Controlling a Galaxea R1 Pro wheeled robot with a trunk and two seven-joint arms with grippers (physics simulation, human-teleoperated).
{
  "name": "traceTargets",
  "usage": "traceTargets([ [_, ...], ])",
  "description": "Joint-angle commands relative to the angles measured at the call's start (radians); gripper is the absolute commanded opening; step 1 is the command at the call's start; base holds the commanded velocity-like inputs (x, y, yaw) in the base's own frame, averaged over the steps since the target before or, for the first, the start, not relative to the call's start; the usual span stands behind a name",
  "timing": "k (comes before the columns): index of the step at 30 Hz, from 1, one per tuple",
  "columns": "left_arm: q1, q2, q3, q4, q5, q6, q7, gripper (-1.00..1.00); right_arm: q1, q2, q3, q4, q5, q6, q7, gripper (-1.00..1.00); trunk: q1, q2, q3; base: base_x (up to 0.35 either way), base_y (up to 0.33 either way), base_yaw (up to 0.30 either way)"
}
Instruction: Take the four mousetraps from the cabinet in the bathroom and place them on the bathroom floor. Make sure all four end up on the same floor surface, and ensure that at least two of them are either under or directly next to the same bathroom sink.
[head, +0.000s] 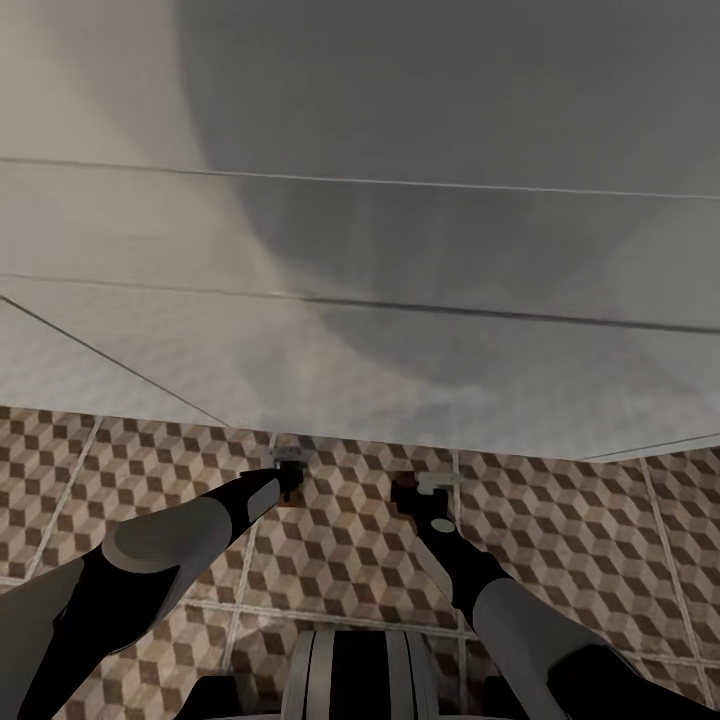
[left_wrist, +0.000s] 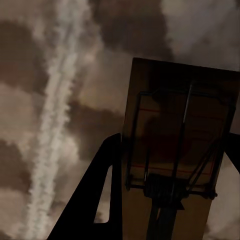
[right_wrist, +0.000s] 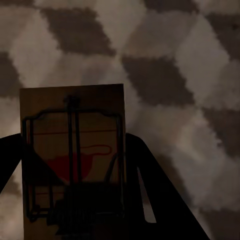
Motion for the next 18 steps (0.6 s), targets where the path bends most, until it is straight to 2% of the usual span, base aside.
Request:
traceTargets([
  [1,-0.001,0.000,-0.007,-0.002,0.003,0.002,0.009,-1.00,-0.001,0.000,0.008,0.001,-0.014,-0.006,-0.004,-1.00,0.000,0.000,0.000,0.000,0.000,0.002],
  [11,-0.001,0.000,-0.008,-0.002,0.003,0.002,0.009,-1.00,0.001,0.000,0.008,0.000,-0.014,-0.006,0.001,-1.00,0.000,0.000,-0.001,0.000,0.000,0.000],
  [18,-0.001,0.000,-0.009,-0.002,0.003,0.002,0.009,-1.00,0.001,0.000,0.009,0.001,-0.012,-0.006,-0.002,-1.00,0.000,0.000,-0.009,0.000,0.000,0.000],
])
